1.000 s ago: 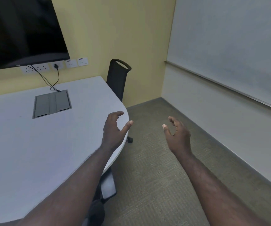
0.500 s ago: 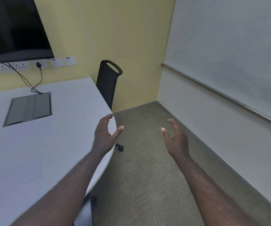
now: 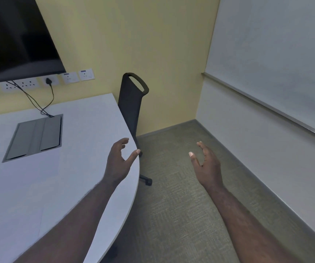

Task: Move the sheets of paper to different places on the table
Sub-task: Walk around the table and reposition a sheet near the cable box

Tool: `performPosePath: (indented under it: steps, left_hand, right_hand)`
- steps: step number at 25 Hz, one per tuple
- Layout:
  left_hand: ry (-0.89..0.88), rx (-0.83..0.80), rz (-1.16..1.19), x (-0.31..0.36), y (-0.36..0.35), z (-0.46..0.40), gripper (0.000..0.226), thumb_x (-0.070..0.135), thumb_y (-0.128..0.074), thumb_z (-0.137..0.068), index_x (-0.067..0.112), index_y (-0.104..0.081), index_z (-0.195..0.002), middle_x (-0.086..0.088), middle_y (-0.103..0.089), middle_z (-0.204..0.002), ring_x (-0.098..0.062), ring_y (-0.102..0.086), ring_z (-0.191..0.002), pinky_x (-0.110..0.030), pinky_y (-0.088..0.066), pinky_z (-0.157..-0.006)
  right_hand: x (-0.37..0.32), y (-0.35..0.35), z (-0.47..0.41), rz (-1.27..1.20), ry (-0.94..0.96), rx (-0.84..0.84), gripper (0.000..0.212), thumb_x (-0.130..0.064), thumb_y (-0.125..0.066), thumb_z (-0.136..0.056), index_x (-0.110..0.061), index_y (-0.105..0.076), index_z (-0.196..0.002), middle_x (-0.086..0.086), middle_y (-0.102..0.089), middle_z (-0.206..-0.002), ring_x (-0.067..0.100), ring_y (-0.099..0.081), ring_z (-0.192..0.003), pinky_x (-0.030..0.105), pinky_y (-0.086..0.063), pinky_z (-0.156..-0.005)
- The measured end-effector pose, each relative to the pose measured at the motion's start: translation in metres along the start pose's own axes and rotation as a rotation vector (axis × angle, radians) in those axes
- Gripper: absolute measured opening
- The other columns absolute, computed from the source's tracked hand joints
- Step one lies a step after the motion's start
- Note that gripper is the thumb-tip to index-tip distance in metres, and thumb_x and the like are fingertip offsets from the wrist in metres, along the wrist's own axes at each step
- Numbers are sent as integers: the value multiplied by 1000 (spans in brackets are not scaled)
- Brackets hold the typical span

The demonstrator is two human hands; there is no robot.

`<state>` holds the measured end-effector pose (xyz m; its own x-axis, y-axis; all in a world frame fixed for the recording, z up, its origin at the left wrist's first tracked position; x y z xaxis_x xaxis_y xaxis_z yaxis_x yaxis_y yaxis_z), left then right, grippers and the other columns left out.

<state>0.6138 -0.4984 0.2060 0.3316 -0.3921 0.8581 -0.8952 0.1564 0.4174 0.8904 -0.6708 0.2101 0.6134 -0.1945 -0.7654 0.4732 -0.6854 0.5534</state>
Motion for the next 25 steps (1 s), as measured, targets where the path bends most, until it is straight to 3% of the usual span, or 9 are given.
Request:
performPosePath:
  steps: [11,19,25]
  left_hand:
    - [113,202,-74,-26,-41,-87,56,52,-69,-82,34,-48,-131,19,-51,-130,-2,-49,-116,-23,-38,-89]
    - [252,348,-109,-68,-30,-120,49,58,-69,-78,44,-51,-121,33,-51,-121,14,-46,-113,-26,-42,-90]
    - [327,469,-108,-121,-6,-165,47,49,-75,-78,39,-54,-119,34,-52,-118,17,-46,-111,-24,-41,-88]
  right_hand:
    - [20,-72,-167,-92,143,-213,48,-37,-61,-94,-21,-52,-138,0,-55,-144,19,-49,-134,53,-37,-112]
    - [5,-166,-228,-144,191,-436,66,-51,-59,-90,-38,-28,-147,-7,-48,-149,18,-44,-138,50,-41,-111]
    - [-17,-262,-273,-154,241,-575,67,-57,-58,-88,-44,-24,-144,-9,-45,-151,17,-43,-138,53,-41,-110]
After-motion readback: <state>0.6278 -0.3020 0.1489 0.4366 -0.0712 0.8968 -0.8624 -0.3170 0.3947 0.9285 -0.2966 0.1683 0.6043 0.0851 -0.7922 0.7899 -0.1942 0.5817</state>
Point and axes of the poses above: each hand's wrist, its own z-axis away from the middle knuckle, its own y-axis out of the back of the hand, x = y × z, the point moved 9 cm from there along -z, towards the middle knuckle
